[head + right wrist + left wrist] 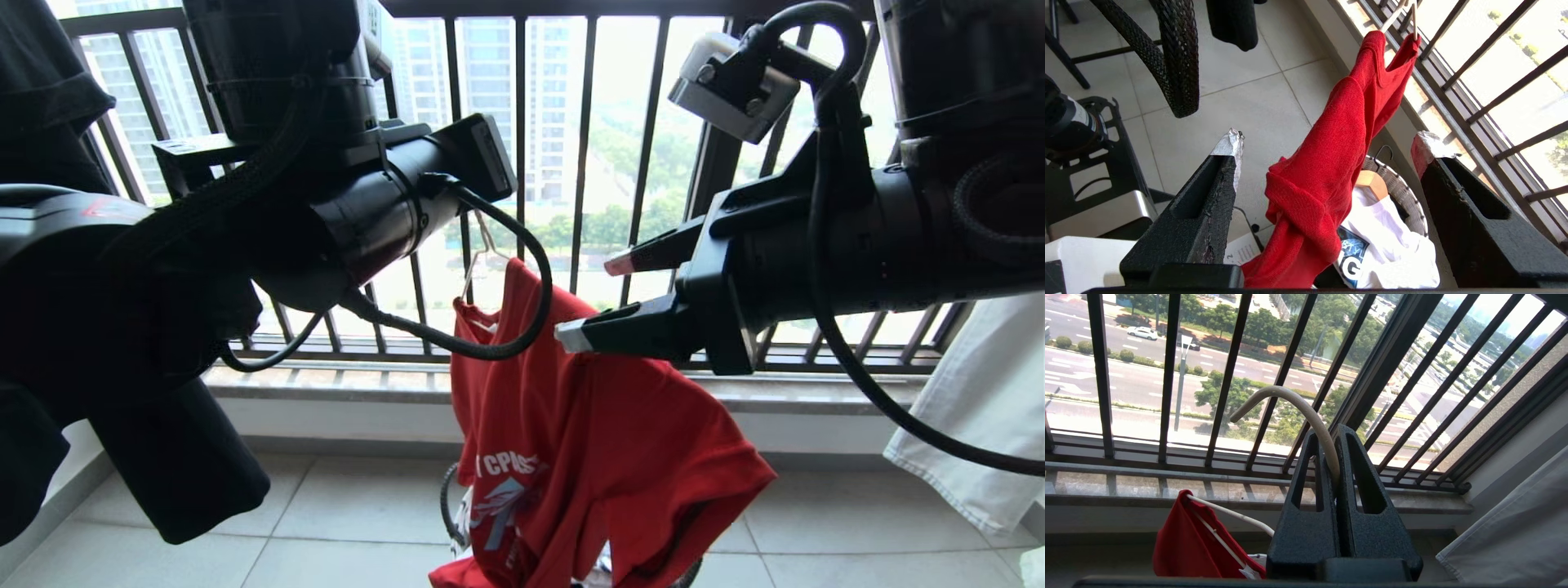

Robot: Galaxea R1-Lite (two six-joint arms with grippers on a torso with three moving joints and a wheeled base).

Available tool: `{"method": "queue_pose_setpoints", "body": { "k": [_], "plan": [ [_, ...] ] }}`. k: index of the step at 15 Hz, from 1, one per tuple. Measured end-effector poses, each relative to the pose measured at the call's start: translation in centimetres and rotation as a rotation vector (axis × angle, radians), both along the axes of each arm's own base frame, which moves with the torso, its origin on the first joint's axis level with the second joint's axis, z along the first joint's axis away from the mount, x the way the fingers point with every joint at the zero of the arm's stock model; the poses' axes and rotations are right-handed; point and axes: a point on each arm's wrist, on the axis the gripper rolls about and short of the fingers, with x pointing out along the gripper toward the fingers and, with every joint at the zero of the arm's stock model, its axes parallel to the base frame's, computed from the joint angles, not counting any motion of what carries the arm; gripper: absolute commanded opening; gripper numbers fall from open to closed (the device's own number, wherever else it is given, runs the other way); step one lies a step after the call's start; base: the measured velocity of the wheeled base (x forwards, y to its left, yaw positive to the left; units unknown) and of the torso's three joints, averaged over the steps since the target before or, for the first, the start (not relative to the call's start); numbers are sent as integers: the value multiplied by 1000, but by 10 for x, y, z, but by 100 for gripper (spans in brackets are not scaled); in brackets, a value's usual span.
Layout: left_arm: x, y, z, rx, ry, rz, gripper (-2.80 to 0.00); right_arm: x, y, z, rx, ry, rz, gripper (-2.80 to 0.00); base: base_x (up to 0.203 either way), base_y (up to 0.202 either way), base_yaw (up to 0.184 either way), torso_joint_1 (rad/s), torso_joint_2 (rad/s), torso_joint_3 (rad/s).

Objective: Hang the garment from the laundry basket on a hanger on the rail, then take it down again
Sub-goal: Hang the clothes on the clothes rack

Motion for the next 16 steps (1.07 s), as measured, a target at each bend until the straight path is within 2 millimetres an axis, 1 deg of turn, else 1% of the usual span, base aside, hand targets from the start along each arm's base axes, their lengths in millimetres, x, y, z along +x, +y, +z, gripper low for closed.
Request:
{"method": "queue_pose_setpoints", "body": {
  "k": [6, 11, 16],
  "plan": [
    [-4, 4, 4, -8, -9, -2, -280, 19, 22, -19, -56, 38, -2, 0, 0, 0, 0, 0, 0, 0],
    [-8, 8, 9, -19, -21, -3, -280, 32, 34, -29, -82, 48, -13, 0, 0, 0, 0, 0, 0, 0],
    [-16, 10, 11, -24, -27, -35, -280, 43, 42, -34, -100, 42, -49, 0, 0, 0, 0, 0, 0, 0]
  ]
}}
